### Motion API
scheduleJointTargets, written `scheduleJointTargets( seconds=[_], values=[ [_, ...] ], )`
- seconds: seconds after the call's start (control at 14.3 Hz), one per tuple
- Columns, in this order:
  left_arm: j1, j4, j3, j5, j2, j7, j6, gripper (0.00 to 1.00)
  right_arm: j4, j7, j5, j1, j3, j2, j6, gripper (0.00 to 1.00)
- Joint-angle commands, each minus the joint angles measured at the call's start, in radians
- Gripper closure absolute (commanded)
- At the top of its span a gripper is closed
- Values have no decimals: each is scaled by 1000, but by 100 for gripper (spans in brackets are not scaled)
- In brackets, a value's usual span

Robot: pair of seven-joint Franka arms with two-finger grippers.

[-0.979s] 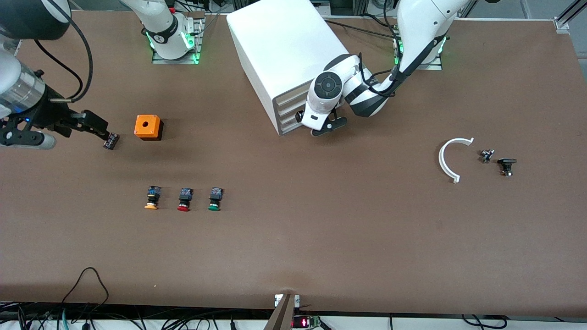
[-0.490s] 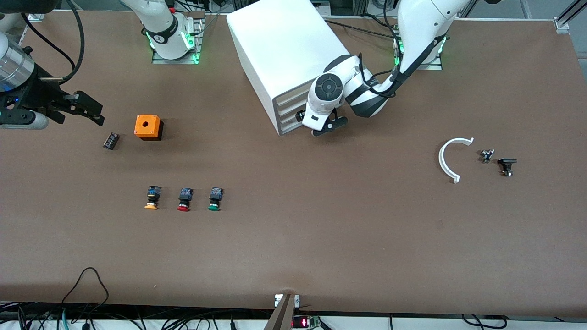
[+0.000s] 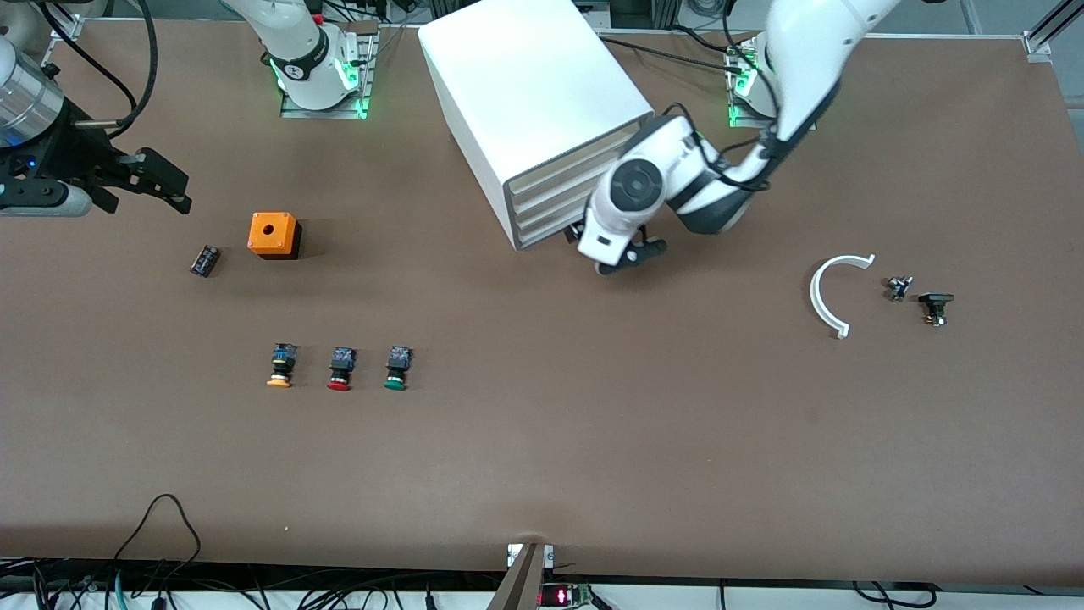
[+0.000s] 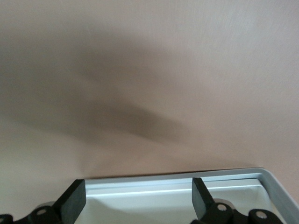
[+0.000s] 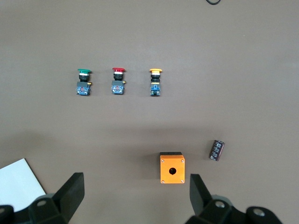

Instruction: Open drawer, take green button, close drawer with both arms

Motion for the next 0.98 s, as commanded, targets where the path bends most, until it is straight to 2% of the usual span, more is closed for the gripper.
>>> scheduleJointTargets(
  seconds=[0.0,0.07,0.28,0.49,0.7,0.77,0.91],
  values=[
    [60,125,0,-3,-32,160,-167,0,-22,-23,17,-6,-7,-22,3,0],
    [88,178,2,3,-32,217,-241,0,-22,-22,16,-6,-8,-22,4,0],
    [143,307,-12,152,-44,386,-422,0,-22,-16,5,-6,-13,-20,12,0],
    [203,391,-4,166,-84,615,-465,0,3,-22,1,-6,-13,-22,12,0],
    [303,414,-12,166,-131,847,-481,0,17,-16,1,-6,-11,-17,10,0],
    [320,414,0,163,-162,921,-479,0,18,-14,-1,-3,-10,-17,12,0],
    [306,404,84,145,-243,1034,-470,0,20,-22,-1,-3,-8,-9,10,0]
  ],
)
